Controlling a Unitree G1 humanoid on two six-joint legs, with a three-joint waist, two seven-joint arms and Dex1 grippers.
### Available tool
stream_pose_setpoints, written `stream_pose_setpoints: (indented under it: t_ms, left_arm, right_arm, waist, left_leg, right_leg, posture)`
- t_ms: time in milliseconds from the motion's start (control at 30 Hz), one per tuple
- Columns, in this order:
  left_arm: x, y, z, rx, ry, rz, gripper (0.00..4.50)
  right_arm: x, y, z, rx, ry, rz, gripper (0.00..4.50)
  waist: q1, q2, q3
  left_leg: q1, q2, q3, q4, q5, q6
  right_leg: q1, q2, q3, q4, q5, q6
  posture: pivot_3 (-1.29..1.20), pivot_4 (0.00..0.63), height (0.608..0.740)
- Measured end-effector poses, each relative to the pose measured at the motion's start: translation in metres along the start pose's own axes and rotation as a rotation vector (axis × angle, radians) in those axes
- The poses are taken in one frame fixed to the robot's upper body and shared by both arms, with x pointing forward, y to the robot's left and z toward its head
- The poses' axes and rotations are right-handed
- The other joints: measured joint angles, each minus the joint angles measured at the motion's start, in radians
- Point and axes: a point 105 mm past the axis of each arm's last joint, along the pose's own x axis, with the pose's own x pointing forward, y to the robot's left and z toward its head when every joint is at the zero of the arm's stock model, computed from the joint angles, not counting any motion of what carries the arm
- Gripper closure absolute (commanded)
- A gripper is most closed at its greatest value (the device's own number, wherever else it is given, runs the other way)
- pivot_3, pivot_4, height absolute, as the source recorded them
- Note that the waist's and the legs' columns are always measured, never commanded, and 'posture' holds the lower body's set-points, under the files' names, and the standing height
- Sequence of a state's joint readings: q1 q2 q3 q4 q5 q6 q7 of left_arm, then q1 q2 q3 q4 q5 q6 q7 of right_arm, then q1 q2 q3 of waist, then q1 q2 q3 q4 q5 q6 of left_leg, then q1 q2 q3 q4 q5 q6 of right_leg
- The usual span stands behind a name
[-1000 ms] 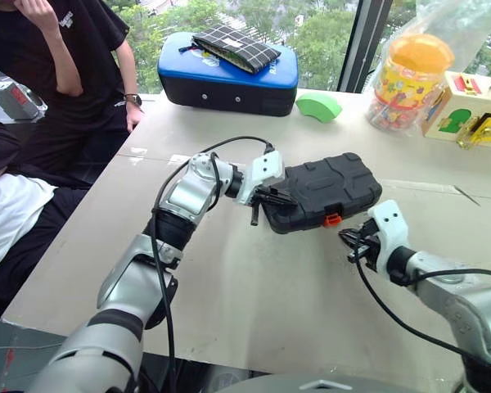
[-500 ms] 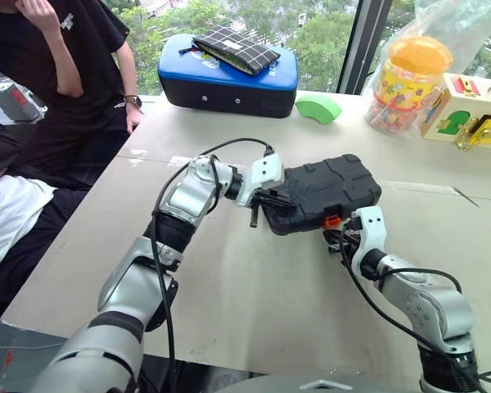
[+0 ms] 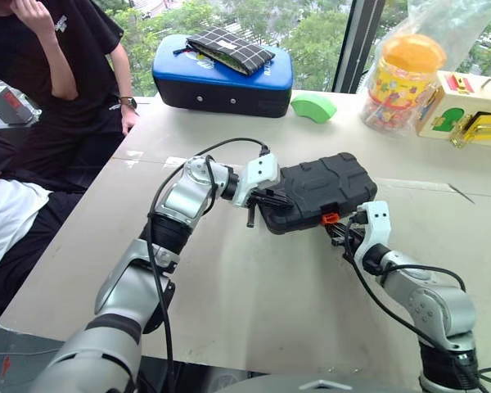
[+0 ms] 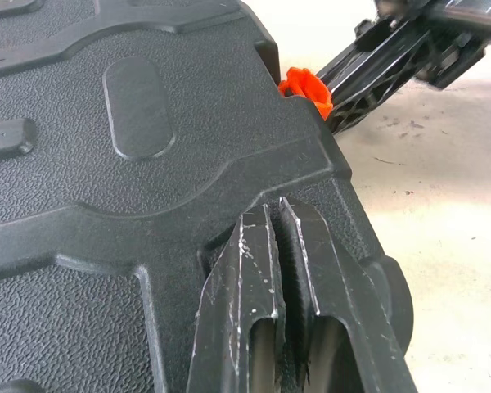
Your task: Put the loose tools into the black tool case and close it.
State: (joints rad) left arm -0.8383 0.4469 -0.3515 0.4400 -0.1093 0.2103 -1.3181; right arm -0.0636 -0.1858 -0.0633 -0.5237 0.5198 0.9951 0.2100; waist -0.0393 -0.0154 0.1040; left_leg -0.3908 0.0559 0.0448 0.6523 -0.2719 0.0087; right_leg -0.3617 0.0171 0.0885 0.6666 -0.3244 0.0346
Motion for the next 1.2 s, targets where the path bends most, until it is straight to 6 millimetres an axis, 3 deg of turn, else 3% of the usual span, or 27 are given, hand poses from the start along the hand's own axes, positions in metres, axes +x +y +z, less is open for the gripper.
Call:
stream_pose_setpoints:
  t_ms: [433, 500, 533, 600, 667, 733, 833, 867, 900, 967, 1067, 1100, 1133, 1167, 1200]
  left_arm:
    - [-0.001, -0.002, -0.002, 0.003, 0.003, 0.020, 4.34]
    - [-0.005, -0.002, -0.003, -0.004, 0.004, 0.033, 4.34]
    - [-0.005, -0.003, -0.004, -0.009, 0.004, 0.031, 4.34]
    - [0.003, -0.009, -0.003, -0.011, -0.011, 0.011, 4.34]
    - [0.006, -0.012, -0.001, -0.005, -0.023, 0.001, 4.34]
    - [0.008, -0.013, 0.003, -0.014, -0.064, 0.019, 4.34]
    - [0.004, -0.012, 0.003, -0.127, -0.191, 0.104, 4.50]
    - [0.000, -0.013, 0.003, -0.200, -0.244, 0.130, 4.01]
    - [-0.005, -0.014, 0.002, -0.258, -0.286, 0.153, 3.87]
    - [-0.024, -0.019, 0.001, -0.365, -0.360, 0.211, 2.79]
    - [-0.041, -0.033, 0.006, -0.395, -0.395, 0.246, 1.44]
    - [-0.050, -0.042, 0.002, -0.411, -0.390, 0.264, 1.01]
    - [-0.057, -0.050, -0.004, -0.434, -0.381, 0.282, 0.42]
    - [-0.066, -0.059, -0.012, -0.470, -0.368, 0.302, 0.09]
    - [-0.074, -0.068, -0.021, -0.510, -0.350, 0.319, 0.09]
  right_arm:
    - [0.009, 0.006, 0.013, -0.014, 0.004, 0.039, 4.50]
    - [0.011, 0.014, 0.032, -0.034, -0.056, 0.075, 4.50]
    - [0.010, 0.025, 0.055, -0.052, -0.151, 0.123, 4.50]
    - [-0.008, 0.066, 0.104, -0.158, -0.364, 0.280, 4.50]
    - [-0.018, 0.085, 0.112, -0.215, -0.415, 0.350, 4.50]
    - [-0.021, 0.081, 0.107, -0.303, -0.393, 0.313, 4.50]
    - [-0.028, 0.056, 0.094, -0.434, -0.340, 0.230, 3.72]
    - [-0.033, 0.049, 0.088, -0.478, -0.303, 0.237, 3.24]
    - [-0.037, 0.042, 0.084, -0.508, -0.276, 0.237, 2.86]
    - [-0.051, 0.020, 0.079, -0.578, -0.206, 0.222, 1.65]
    - [-0.072, 0.005, 0.071, -0.621, -0.131, 0.255, 0.31]
    - [-0.085, -0.005, 0.066, -0.623, -0.095, 0.248, 0.02]
    - [-0.096, -0.013, 0.061, -0.616, -0.065, 0.244, 0.00]
    - [-0.110, -0.021, 0.055, -0.606, -0.036, 0.236, 0.00]
    - [-0.125, -0.027, 0.050, -0.599, -0.014, 0.236, 0.00]
  waist:
    - [-0.019, 0.000, 0.001]
    - [-0.032, 0.000, 0.001]
    - [-0.034, 0.001, 0.002]
    - [-0.025, 0.001, -0.001]
    - [-0.013, -0.004, -0.005]
    - [-0.002, -0.005, -0.005]
    - [0.000, -0.003, -0.004]
    - [-0.001, -0.003, -0.003]
    - [-0.002, -0.002, -0.002]
    - [-0.001, -0.002, 0.000]
    - [0.004, 0.000, 0.001]
    - [0.004, 0.000, 0.000]
    - [0.005, 0.000, 0.001]
    - [0.006, 0.000, 0.001]
    - [0.007, 0.000, 0.001]
  left_leg:
    - [0.005, 0.000, 0.005, -0.001, 0.000, 0.000]
    - [0.007, 0.000, 0.005, -0.001, 0.000, 0.000]
    - [0.008, -0.001, 0.005, -0.001, 0.000, 0.000]
    - [0.009, -0.001, 0.001, -0.002, 0.000, 0.000]
    - [0.007, -0.001, -0.003, -0.003, 0.000, 0.000]
    - [0.005, -0.001, -0.003, -0.004, -0.001, 0.001]
    - [-0.002, -0.001, -0.002, -0.003, -0.002, 0.003]
    - [-0.005, -0.001, -0.002, -0.002, -0.002, 0.002]
    - [-0.006, -0.001, -0.002, -0.002, -0.002, 0.002]
    - [-0.006, -0.001, -0.004, -0.002, -0.002, 0.003]
    - [-0.004, -0.001, -0.007, -0.002, -0.002, 0.003]
    - [-0.003, -0.001, -0.008, -0.003, -0.002, 0.003]
    - [-0.003, -0.001, -0.008, -0.003, -0.002, 0.003]
    - [-0.003, -0.001, -0.009, -0.003, -0.002, 0.003]
    - [-0.003, -0.001, -0.009, -0.003, -0.002, 0.003]
  right_leg:
    - [0.000, 0.001, 0.006, 0.004, 0.000, 0.000]
    - [0.000, 0.002, 0.010, 0.006, 0.000, 0.000]
    - [0.000, 0.003, 0.011, 0.007, 0.000, 0.000]
    - [0.001, 0.003, 0.008, 0.007, 0.000, 0.000]
    - [0.001, 0.004, 0.007, 0.006, 0.000, 0.000]
    - [0.000, 0.002, 0.007, 0.004, 0.000, 0.000]
    - [-0.002, -0.002, 0.007, -0.004, 0.000, 0.000]
    - [-0.005, -0.002, 0.007, -0.004, 0.000, 0.000]
    - [-0.005, -0.002, 0.007, -0.004, 0.000, 0.001]
    - [-0.005, -0.004, 0.006, -0.004, 0.000, 0.000]
    - [-0.001, -0.002, 0.006, -0.004, 0.000, 0.000]
    - [0.000, -0.003, 0.006, -0.005, 0.000, 0.000]
    - [0.001, -0.003, 0.006, -0.006, 0.000, 0.000]
    - [0.001, -0.003, 0.005, -0.006, 0.000, 0.000]
    - [0.001, -0.003, 0.005, -0.006, 0.000, 0.000]
  posture:
    - [0.00, 0.150, 0.740]
    - [0.00, 0.150, 0.740]
    - [0.00, 0.150, 0.740]
    - [0.00, 0.150, 0.740]
    - [0.00, 0.150, 0.740]
    - [0.00, 0.150, 0.740]
    - [0.00, 0.150, 0.740]
    - [0.00, 0.150, 0.740]
    - [0.00, 0.150, 0.740]
    - [0.00, 0.150, 0.740]
    - [0.00, 0.150, 0.740]
    - [0.00, 0.150, 0.740]
    - [0.00, 0.150, 0.740]
    - [0.00, 0.150, 0.740]
    - [0.00, 0.150, 0.740]
